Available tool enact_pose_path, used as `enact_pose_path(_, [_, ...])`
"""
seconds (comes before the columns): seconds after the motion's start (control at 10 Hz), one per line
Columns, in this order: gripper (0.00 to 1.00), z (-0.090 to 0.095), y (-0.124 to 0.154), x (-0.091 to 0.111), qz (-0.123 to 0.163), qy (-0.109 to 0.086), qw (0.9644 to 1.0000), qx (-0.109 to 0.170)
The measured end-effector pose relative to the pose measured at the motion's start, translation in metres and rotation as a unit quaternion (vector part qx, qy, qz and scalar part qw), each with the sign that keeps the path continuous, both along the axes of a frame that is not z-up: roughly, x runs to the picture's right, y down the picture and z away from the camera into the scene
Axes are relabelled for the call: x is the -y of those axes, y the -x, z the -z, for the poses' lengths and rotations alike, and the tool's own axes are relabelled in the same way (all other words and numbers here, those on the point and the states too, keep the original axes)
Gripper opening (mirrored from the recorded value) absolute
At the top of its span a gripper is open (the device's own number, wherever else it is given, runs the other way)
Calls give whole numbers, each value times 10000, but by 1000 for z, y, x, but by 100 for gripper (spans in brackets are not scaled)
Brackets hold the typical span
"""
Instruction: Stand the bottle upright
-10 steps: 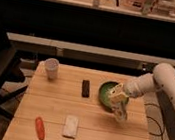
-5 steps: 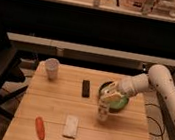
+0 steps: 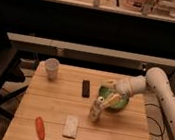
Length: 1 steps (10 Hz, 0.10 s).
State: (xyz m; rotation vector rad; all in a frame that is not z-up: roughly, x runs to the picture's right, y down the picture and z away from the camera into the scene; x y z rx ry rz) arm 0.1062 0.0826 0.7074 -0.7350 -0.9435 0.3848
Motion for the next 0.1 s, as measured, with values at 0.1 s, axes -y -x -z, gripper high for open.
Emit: enact_pose_path(0.1, [76,1,1,0,20,-31,10000,-13])
